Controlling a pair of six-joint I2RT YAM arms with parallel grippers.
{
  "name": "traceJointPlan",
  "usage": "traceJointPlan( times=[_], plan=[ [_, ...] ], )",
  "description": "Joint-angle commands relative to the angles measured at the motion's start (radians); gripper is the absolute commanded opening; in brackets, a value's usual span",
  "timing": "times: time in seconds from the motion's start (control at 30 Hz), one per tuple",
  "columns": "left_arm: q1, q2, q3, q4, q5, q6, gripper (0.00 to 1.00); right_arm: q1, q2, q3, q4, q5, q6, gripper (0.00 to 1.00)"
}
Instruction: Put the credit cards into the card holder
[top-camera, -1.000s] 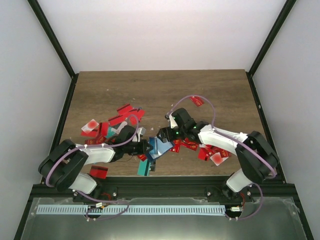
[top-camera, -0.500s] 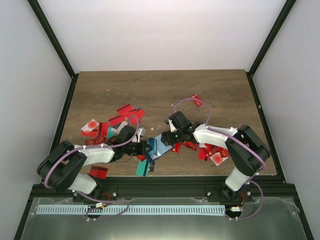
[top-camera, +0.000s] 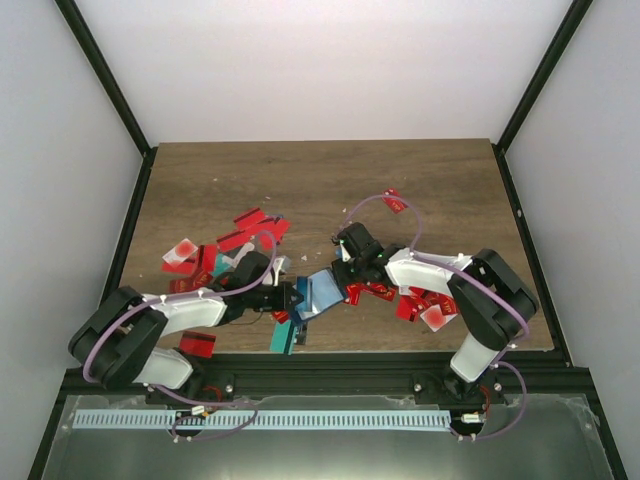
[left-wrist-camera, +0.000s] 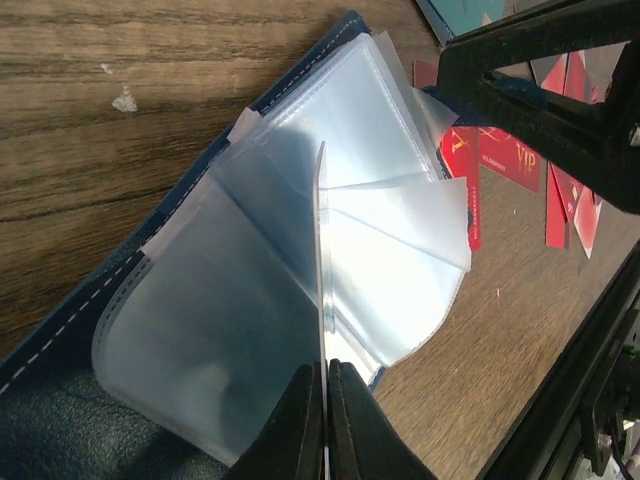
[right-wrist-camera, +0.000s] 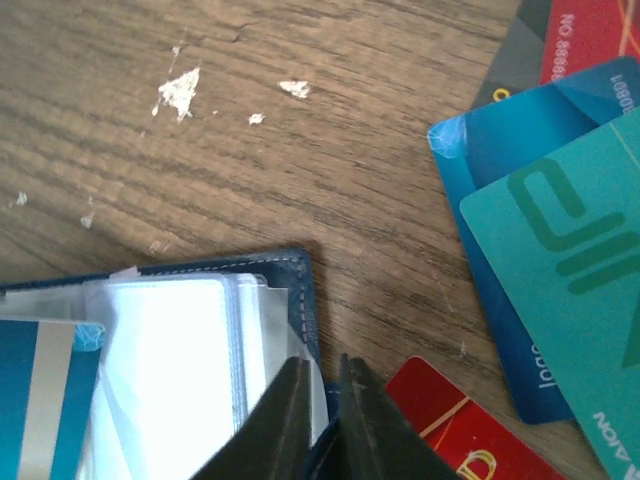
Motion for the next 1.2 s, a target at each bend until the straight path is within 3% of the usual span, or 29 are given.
traceJointPlan(
  times=[0.0,0.33,0.73,1.17],
  plan=[
    [-0.004,-0.025,-0.011,-0.066,-0.006,0.026,0.04,-0.002,-0.002,-0.018,0.026,-0.019,0.015,0.04],
    [-0.006,-0.09,-0.018,-0.188,0.025,0.043,0.04,-0.001,-0.1,-0.18,0.083,-0.096,0.137,0.01],
    [-0.006,-0.125,-0.086,-0.08,0.214,-0.129,0.04,0.003,-0.12,-0.235,0.116,-0.107,0.167,0.01],
    [-0.004,-0.005,-0.092,0.055,0.221,-0.242,0.04,0.004,-0.128,-0.256,0.149,-0.132,0.164,0.01]
  ],
)
